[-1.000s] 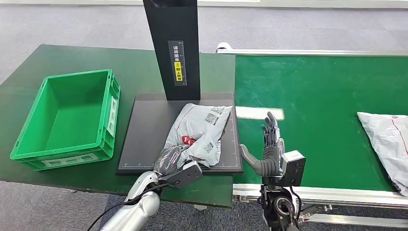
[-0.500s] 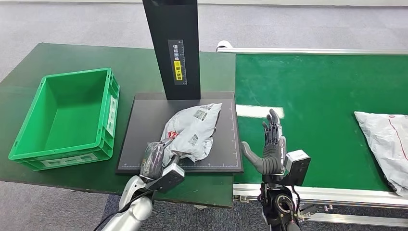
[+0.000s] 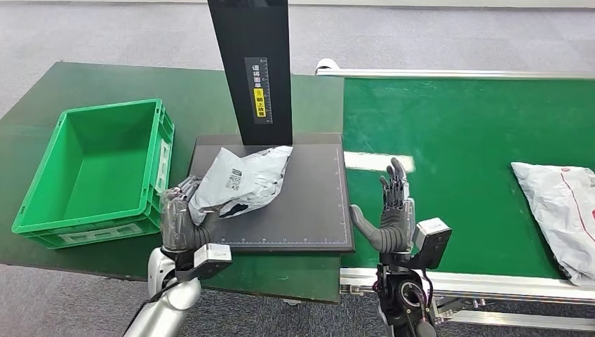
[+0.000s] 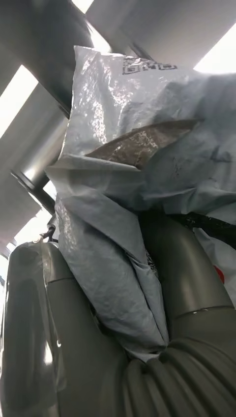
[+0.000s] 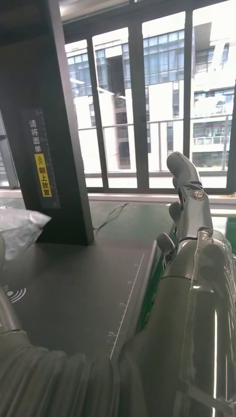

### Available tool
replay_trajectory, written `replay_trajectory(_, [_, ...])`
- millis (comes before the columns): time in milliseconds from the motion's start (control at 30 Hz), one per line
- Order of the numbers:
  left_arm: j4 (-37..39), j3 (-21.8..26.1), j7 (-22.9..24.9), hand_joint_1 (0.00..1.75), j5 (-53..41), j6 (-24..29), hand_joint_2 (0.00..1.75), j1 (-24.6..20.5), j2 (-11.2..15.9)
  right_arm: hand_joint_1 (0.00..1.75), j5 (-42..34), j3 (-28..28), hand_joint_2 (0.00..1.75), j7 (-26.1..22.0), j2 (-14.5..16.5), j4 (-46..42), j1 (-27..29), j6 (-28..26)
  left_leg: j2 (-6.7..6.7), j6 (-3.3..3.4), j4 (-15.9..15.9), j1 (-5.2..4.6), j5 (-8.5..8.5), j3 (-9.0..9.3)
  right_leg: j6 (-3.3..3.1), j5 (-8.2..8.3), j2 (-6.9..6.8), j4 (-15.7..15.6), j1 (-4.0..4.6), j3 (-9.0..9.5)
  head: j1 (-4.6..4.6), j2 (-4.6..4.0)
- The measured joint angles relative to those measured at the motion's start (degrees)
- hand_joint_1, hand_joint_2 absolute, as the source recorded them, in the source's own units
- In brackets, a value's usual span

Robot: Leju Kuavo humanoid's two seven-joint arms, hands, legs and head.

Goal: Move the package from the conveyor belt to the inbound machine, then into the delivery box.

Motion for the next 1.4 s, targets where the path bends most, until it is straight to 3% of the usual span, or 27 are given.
replay_trajectory(267, [-6.56,5.38,-1.08,1.75,-3.74,0.02,1.75,0.45,0.01,0.00,-0.20,0.92,1.75,-0.05,-0.07,1.46,-0.74,0.02,0.00,0.00,0.00,0.00,0.00,-0.02,0.00,0.00,0.00,0.00,0.00,-0.01,0.01,0.00])
replay_trajectory(400, [-12.84,9.50,-1.15,1.75,-16.75,0.04,1.75,1.05,-0.94,0.00,-0.36,1.86,1.75,-0.09,-0.05,2.48,-1.39,0.35,0.01,0.00,0.00,0.00,0.01,-0.03,0.00,0.00,0.00,0.00,0.00,-0.02,0.01,0.00])
replay_trajectory(500, [-16.91,12.61,-1.19,1.75,-20.49,0.04,1.75,0.50,-1.25,0.00,-0.54,2.57,1.75,-0.22,-0.04,3.28,-2.00,0.62,0.00,0.00,0.00,0.00,0.01,-0.02,0.00,0.00,0.00,0.00,0.00,-0.04,0.01,0.00])
replay_trajectory(767, [-19.92,16.86,-1.19,1.75,-19.99,0.02,1.75,-3.41,-1.25,0.00,-0.74,3.37,1.75,-0.57,-0.04,4.53,-2.40,0.74,-0.01,0.00,0.01,0.01,0.02,-0.02,0.00,0.00,-0.01,0.00,0.02,-0.04,0.01,0.00])
replay_trajectory(933, [-18.30,18.93,-0.67,1.75,-24.42,0.01,1.75,-8.89,-1.20,0.00,-0.85,3.61,1.75,-0.74,-0.02,5.27,-2.40,0.84,-0.03,0.01,0.03,0.01,0.03,-0.02,0.00,0.01,-0.01,0.00,0.01,-0.04,0.01,0.00])
replay_trajectory(1000, [-14.57,20.08,3.38,1.75,-29.38,-0.05,1.75,-12.84,-1.00,0.00,-0.75,3.71,1.75,-0.74,-0.01,5.45,-2.40,0.79,-0.04,0.03,0.03,0.01,0.06,-0.01,0.00,0.01,-0.04,0.00,0.01,-0.04,0.01,0.00])
replay_trajectory(1167, [8.05,19.26,24.50,1.75,-34.17,-0.46,1.75,-26.84,3.08,0.00,0.35,3.64,1.75,0.10,0.03,5.43,-1.98,0.53,0.02,0.00,0.03,0.03,0.23,0.00,-0.12,0.15,-0.04,0.02,0.05,-0.06,0.00,0.00])
replay_trajectory(1267, [20.89,18.57,29.41,1.75,-34.26,-0.50,1.75,-33.80,5.37,0.00,1.03,3.55,1.75,0.79,0.02,5.29,-1.33,0.55,0.06,-0.02,0.03,0.04,0.27,-0.01,-0.12,0.17,-0.01,0.05,0.06,-0.07,0.01,-0.01])
replay_trajectory(1400, [32.37,18.03,35.88,1.75,-35.72,-0.98,1.75,-39.31,7.58,0.00,1.78,3.45,1.75,1.68,0.05,4.77,-0.64,0.72,0.08,-0.02,0.03,0.03,0.25,-0.05,-0.12,0.16,0.02,0.06,0.05,-0.11,0.02,0.00])
